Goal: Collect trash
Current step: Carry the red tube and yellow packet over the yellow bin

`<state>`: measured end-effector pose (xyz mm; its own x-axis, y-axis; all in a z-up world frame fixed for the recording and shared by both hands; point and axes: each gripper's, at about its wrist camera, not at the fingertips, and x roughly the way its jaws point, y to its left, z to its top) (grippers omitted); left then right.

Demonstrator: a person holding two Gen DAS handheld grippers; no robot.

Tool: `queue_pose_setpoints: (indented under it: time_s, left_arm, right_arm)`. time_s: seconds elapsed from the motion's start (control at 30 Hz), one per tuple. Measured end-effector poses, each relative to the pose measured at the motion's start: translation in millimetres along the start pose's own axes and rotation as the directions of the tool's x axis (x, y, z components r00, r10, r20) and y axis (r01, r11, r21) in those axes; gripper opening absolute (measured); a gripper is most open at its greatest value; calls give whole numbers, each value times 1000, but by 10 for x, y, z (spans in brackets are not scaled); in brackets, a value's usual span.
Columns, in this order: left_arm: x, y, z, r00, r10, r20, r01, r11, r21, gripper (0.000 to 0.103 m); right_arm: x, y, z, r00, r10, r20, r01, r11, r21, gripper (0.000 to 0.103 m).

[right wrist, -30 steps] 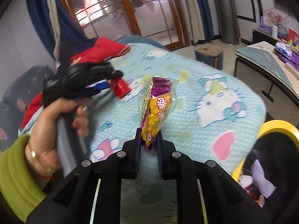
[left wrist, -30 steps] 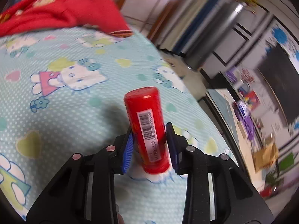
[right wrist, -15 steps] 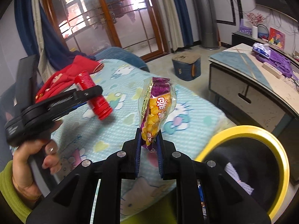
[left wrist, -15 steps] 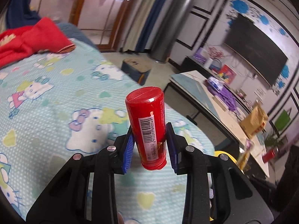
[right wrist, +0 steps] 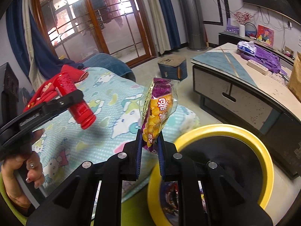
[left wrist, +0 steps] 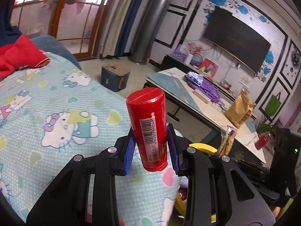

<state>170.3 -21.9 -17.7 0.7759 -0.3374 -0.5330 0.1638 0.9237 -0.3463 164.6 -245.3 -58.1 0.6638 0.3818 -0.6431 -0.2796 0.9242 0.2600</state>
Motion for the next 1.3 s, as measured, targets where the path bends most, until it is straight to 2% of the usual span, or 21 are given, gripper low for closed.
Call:
queue_pose_setpoints:
  time_s: [0.63,1.17,1.3]
  left_arm:
    - [35,-554,-193,996,-88,-31,91,988,124,25]
    - [125,-964,-450,986,-143,-83,158,964,212,26]
    - [153,-1036,-504,984,-150,-99,169,960,224,26]
  right_arm:
    - [-307,-582,-153,996,-89,8,89,994,60,15]
    - [-471,-980,-381,990,-139,-20,140,984,108,15]
    - [-457,-1061,-435,989,-139,-50,144,983,116,15]
